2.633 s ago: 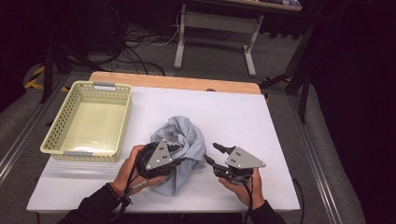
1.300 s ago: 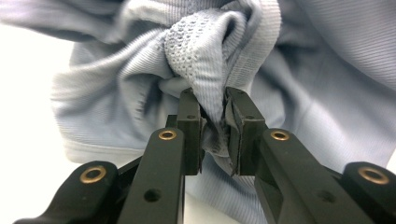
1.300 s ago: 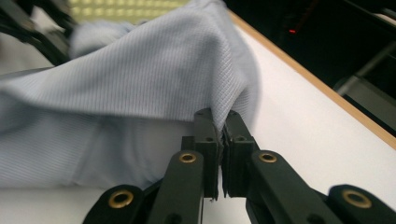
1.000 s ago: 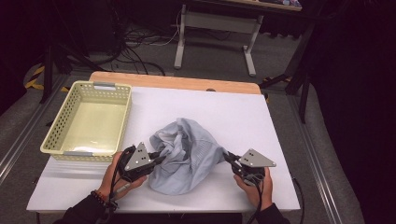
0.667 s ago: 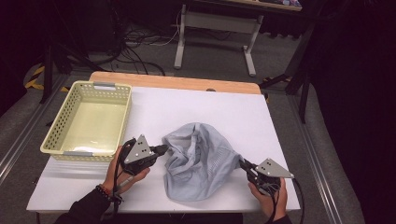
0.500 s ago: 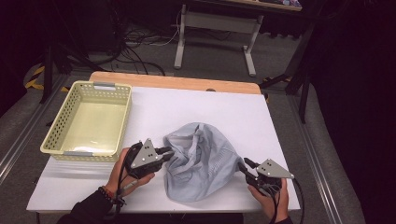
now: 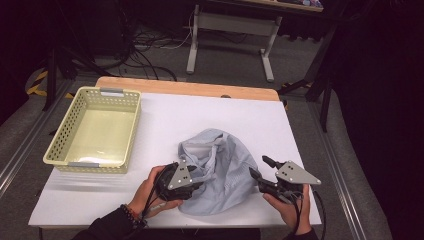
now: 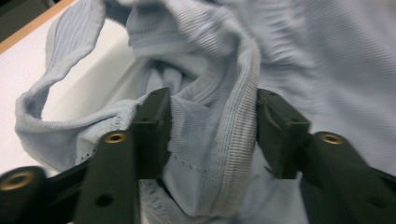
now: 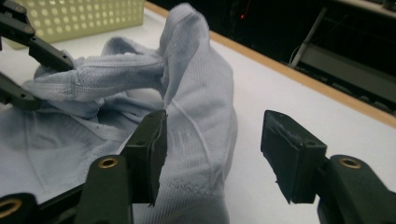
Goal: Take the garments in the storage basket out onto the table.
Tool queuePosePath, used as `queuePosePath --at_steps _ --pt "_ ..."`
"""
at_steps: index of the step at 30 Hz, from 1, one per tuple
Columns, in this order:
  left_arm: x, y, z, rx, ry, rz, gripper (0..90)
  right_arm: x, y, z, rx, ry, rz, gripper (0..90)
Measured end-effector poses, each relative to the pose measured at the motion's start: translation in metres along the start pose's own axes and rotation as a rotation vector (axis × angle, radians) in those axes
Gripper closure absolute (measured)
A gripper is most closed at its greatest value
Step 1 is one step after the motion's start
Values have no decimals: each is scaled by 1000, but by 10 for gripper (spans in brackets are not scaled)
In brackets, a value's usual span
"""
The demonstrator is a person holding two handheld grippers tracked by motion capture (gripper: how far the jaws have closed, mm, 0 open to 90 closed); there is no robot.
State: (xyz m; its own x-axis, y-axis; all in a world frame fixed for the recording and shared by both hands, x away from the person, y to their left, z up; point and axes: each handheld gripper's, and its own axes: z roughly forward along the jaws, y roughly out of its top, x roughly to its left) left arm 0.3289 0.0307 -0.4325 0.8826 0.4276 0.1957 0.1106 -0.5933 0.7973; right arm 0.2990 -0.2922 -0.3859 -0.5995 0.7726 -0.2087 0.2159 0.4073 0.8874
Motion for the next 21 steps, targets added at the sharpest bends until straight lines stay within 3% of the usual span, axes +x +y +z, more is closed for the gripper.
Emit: queuePosePath --at_steps 5,9,12,15,21 --pt "12 -1 15 38 10 -19 662 1 -17 19 93 34 2 412" --pt "21 -3 26 60 -16 -44 767 0 -28 25 130 50 17 434" --pt "23 -4 28 57 -17 -40 824 -2 -34 28 131 64 40 506" --pt "31 2 11 -36 16 -50 840 -1 -36 28 130 64 31 632" --pt "52 13 -35 -212 123 -118 848 1 -35 24 108 67 32 688"
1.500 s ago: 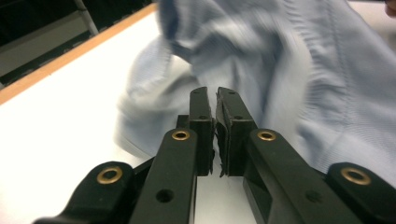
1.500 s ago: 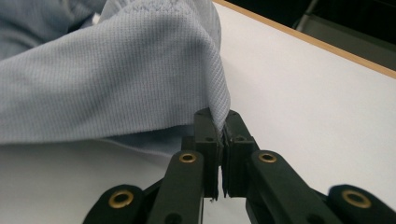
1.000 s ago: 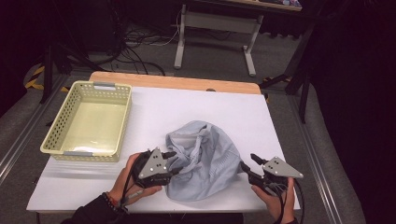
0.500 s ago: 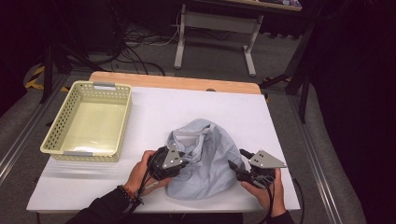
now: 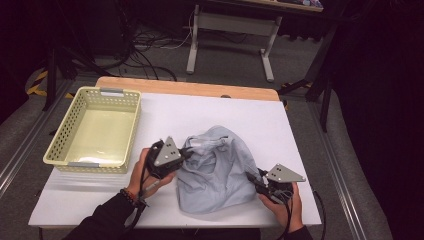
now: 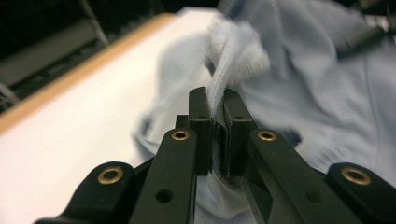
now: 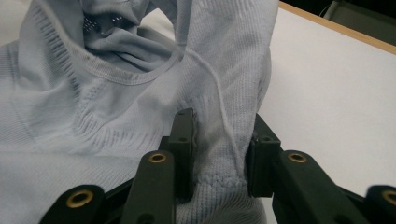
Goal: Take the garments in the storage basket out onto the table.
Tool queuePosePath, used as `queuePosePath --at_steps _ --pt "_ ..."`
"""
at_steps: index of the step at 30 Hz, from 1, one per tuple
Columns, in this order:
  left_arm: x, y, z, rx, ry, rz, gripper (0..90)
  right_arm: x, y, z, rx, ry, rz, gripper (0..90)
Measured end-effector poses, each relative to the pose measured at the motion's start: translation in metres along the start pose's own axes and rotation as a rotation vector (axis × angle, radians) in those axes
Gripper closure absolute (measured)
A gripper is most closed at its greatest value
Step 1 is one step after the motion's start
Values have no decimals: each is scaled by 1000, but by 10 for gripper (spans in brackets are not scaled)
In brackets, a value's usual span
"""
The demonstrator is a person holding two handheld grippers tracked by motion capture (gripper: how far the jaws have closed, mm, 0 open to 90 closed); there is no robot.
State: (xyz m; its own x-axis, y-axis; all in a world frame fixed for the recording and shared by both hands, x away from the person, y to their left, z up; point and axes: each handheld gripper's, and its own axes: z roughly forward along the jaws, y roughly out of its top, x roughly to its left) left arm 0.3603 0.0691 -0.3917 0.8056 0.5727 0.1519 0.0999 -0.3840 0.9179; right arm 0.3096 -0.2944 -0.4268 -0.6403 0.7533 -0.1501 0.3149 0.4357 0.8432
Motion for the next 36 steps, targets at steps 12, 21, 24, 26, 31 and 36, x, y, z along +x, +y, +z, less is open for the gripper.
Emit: queuePosePath --at_steps 12,21,24,26,31,36 --pt "32 4 -4 -7 135 -131 670 20 6 -2 -14 36 -42 605" --pt "32 8 -11 -62 59 -194 380 24 6 0 -22 40 -42 570" --pt "25 13 -9 -64 26 -189 291 35 10 2 -37 49 -52 533" --pt "26 15 -10 -75 23 -226 267 40 12 3 -48 57 -67 524" --pt "42 8 -13 -30 191 -301 307 45 15 -4 -113 54 -69 580" --pt "50 2 -4 67 258 -296 315 46 16 -6 -140 42 -75 630"
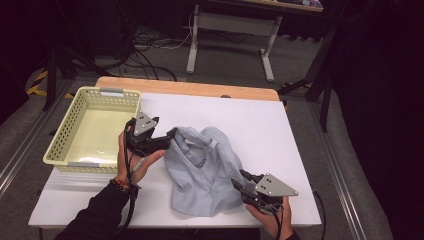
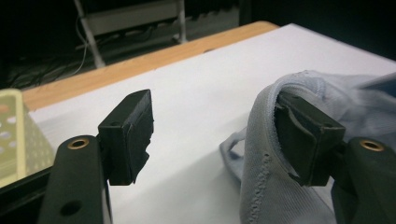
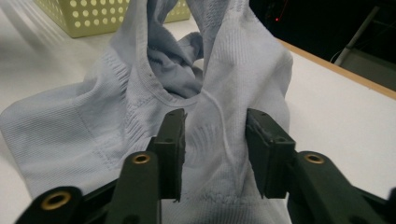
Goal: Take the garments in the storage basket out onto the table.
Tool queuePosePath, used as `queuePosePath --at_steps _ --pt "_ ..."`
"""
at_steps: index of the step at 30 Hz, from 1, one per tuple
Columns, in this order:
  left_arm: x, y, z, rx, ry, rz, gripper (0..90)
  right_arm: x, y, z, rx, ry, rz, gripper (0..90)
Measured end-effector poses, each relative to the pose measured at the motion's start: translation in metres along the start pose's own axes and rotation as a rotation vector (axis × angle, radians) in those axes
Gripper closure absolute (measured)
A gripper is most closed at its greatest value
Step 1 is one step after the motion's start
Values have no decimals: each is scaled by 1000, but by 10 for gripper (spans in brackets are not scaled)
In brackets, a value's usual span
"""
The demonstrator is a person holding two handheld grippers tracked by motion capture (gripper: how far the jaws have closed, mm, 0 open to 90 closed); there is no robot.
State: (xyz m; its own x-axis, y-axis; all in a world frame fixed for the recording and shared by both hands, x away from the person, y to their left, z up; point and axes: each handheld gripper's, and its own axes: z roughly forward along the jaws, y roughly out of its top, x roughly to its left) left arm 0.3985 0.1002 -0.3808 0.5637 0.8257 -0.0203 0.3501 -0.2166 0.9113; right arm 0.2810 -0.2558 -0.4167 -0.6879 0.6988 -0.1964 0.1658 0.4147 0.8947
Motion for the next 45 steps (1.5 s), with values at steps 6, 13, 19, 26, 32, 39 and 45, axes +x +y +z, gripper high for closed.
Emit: queuePosePath --at_steps 6,13,19,26,32,39,45 --pt "-8 -7 17 99 -18 109 285 0 -1 1 12 -7 -15 752" --pt "-31 -14 27 153 -109 257 213 -1 -2 1 13 -7 -13 839" --pt "-51 -5 4 -10 -168 318 223 5 0 4 16 6 -31 844" --pt "-37 12 -28 -142 -132 228 231 10 6 6 0 11 -34 849" --pt "-27 13 -35 -148 -175 207 214 11 8 5 -7 7 -27 855" --pt "-62 -8 -48 -107 -308 339 293 16 12 4 -17 29 -55 858" --pt "-107 -45 -38 48 -419 494 403 -8 16 -20 -96 -66 10 757"
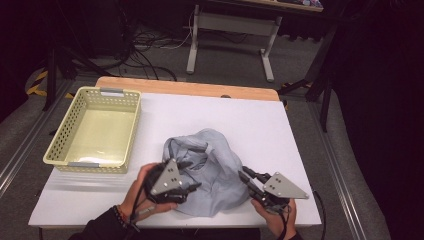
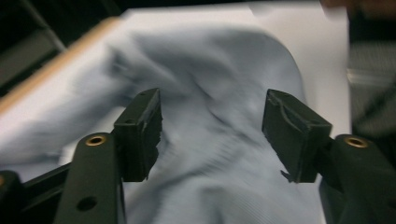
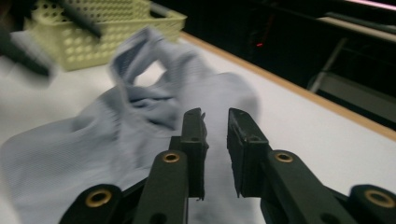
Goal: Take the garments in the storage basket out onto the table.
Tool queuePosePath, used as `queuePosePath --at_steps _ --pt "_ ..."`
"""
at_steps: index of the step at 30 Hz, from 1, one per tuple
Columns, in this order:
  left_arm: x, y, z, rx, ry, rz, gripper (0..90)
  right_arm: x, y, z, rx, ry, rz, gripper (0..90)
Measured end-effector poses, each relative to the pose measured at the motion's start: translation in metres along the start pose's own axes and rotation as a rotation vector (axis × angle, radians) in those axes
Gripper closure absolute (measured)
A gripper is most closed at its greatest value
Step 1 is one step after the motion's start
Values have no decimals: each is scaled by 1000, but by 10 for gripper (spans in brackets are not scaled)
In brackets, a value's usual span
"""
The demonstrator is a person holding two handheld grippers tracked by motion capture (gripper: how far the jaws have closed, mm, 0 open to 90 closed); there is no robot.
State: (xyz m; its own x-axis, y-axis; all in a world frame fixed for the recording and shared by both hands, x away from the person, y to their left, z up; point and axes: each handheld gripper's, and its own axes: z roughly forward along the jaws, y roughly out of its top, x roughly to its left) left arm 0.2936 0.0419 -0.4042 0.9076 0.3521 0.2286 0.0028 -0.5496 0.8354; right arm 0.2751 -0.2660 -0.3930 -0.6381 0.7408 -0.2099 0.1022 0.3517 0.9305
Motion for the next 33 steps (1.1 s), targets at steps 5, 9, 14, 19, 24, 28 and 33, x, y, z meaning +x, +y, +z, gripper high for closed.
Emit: queuePosePath --at_steps 5,9,14,19,24,28,33 --pt "-15 -19 34 142 -93 22 457 -39 -19 -1 71 -86 91 609" --pt "-8 -32 50 223 -101 -22 447 -53 -41 23 199 -46 133 546" --pt "5 -41 52 220 -169 -122 453 -49 -52 47 277 47 155 490" --pt "8 -42 50 232 -211 -145 719 -37 -46 49 274 114 114 486" --pt "7 -42 43 250 -184 -118 858 -22 -39 50 267 168 86 469" --pt "12 -48 23 233 -142 -93 861 -10 -33 52 261 198 53 443" --pt "33 -70 -35 127 -12 -193 864 0 -27 59 265 231 23 401"
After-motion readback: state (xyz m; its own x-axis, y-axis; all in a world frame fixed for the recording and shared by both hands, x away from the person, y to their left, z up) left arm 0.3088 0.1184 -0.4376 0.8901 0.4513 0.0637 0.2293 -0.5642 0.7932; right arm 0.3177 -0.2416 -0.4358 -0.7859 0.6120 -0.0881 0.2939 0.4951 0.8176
